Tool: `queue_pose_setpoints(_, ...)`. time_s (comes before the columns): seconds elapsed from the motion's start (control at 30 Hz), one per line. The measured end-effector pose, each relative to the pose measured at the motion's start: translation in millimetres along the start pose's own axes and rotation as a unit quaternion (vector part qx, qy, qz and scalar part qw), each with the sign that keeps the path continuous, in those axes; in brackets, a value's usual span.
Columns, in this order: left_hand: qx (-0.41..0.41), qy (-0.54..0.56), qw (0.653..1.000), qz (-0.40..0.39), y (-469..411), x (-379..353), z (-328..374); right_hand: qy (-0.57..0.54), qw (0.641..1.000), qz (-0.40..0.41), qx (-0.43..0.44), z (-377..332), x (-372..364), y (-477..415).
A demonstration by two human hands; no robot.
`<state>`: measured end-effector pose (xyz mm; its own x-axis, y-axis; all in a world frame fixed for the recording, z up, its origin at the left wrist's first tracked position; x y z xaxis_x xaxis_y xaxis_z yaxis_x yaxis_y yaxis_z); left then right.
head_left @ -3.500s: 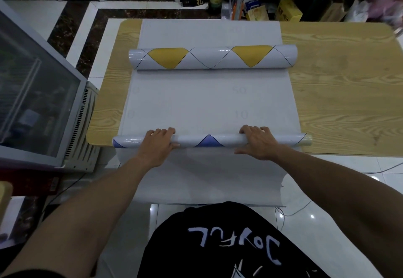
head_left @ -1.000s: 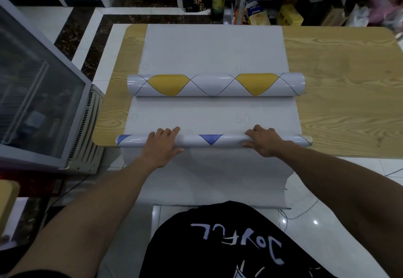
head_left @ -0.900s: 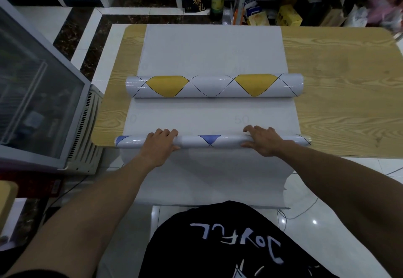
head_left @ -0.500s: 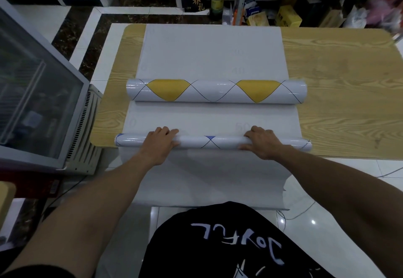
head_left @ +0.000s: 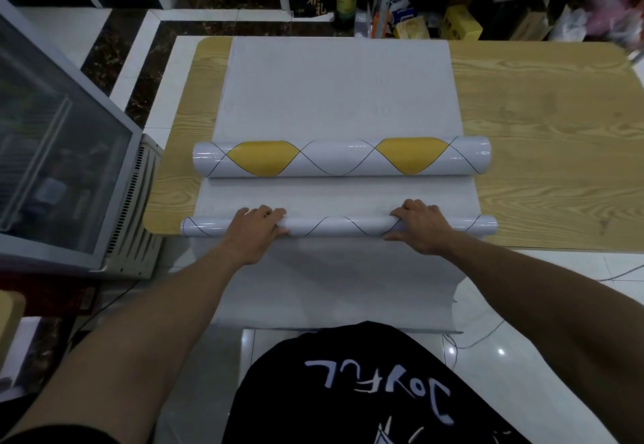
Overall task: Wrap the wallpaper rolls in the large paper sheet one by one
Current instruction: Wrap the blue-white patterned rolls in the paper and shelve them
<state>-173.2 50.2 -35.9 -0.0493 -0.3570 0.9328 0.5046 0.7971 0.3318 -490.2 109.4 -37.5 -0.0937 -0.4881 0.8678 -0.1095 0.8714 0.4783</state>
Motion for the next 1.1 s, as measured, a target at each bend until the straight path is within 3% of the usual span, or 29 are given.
queue_pose_setpoints(0.13,-0.008,0.040,0.999,0.015,3.1,6.4,4.7,-0.017,1.000,0.015,-0.002,0.4,4.5,1.7)
queue_pose_setpoints(0.5,-0.001,0.014,1.000,0.020,-3.4,2.8,-1.4,0.045,0.999,-0.004,0.007,-2.1,3.1,4.2)
queue_pose_setpoints(0.73,-0.018,0.026,0.999,-0.016,1.2,0.1,0.9,-0.008,1.000,-0.001,-0.002,-2.0,9.5,5.2)
queue_pose_setpoints(0.9,-0.024,0.034,0.998,0.036,-0.8,5.2,2.1,-0.025,1.000,0.001,0.001,1.4,3.8,6.6)
queue_pose_setpoints(1.1,-0.019,0.044,0.999,0.019,2.6,5.9,0.6,-0.049,0.999,0.007,-0.009,3.7,3.6,5.2)
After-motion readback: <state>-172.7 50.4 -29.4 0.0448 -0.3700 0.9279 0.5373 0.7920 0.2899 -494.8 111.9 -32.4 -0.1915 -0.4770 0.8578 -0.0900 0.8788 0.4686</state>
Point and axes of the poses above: each hand's wrist, its own y-axis away from the middle knuckle, its own x-axis out of the back of the hand, z = x × y, the point moved 6 cm from there along -y, towards the middle knuckle, and after that the axes turned 5 degrees about -z, right-handed, at the moved point
